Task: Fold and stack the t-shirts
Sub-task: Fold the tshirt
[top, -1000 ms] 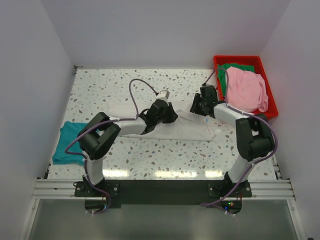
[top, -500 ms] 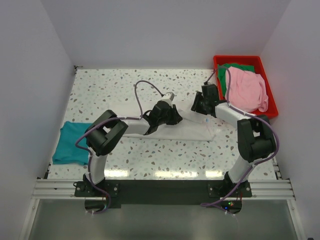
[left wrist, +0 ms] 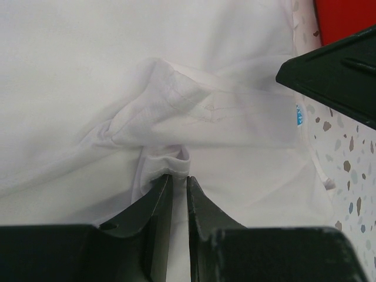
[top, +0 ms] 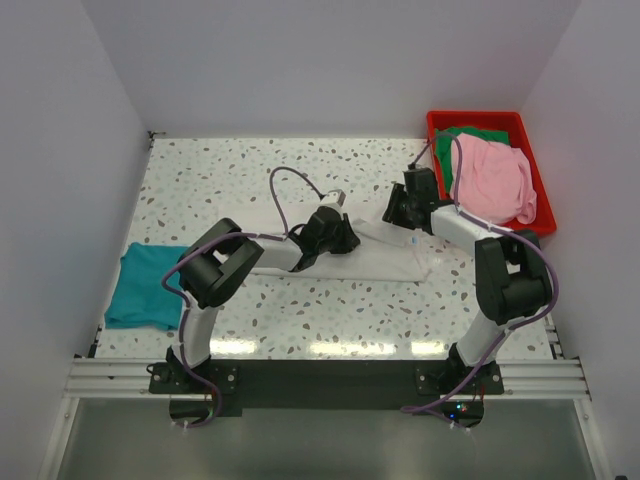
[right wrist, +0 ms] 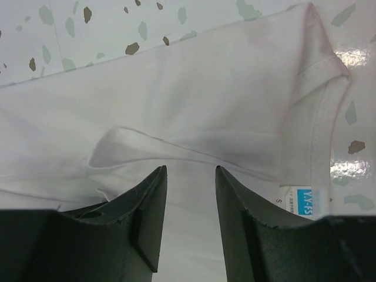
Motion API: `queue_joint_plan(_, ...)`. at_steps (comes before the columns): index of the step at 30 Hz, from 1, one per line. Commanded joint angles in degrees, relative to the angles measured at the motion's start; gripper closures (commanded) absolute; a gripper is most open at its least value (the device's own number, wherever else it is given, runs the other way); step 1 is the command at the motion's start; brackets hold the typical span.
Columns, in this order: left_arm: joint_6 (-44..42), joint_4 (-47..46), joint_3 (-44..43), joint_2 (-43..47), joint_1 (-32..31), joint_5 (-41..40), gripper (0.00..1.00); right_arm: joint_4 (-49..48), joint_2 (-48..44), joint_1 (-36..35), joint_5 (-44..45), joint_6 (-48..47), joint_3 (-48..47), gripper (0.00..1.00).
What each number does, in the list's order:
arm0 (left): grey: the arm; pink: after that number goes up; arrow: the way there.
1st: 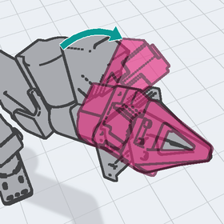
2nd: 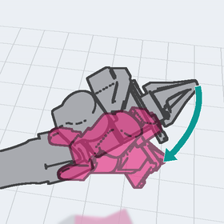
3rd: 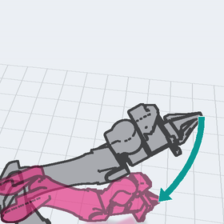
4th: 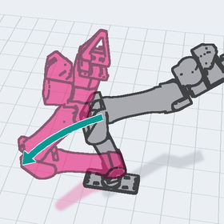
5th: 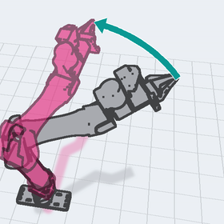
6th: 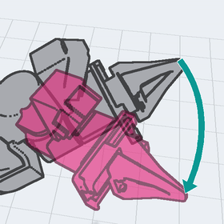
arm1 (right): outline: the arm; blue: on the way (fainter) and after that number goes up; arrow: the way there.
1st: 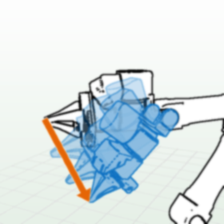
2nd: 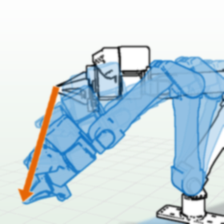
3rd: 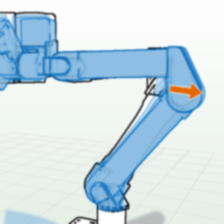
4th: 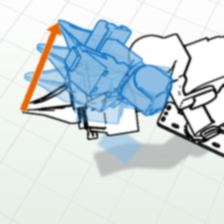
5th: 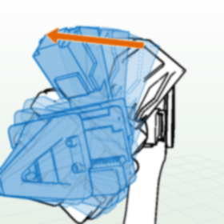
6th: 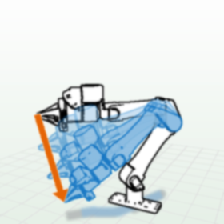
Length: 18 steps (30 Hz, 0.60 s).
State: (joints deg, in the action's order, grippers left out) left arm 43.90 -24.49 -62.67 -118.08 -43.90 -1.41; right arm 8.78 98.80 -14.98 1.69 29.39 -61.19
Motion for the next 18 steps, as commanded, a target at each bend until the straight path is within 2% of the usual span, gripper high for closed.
queue_joint_plan(1, 0.4, -1.1, -0.3, 1.3, -0.1, -1.9, 0.79, -1.5, -3.0, 0.2, -1.6, -1.3, -3.0, 0.57)
queue_joint_plan(13, -0.5, -7.3, -0.5, 2.5, 0.0, 1.1, 0.79, -1.3, -1.2, 0.1, -4.9, -3.2, -6.3, 0.57)
queue_joint_plan(18, -0.4, -6.4, -2.8, 1.1, 0.0, 1.1, 0.79, -1.2, -1.0, 0.1, -4.9, -3.4, -6.0, 0.57)
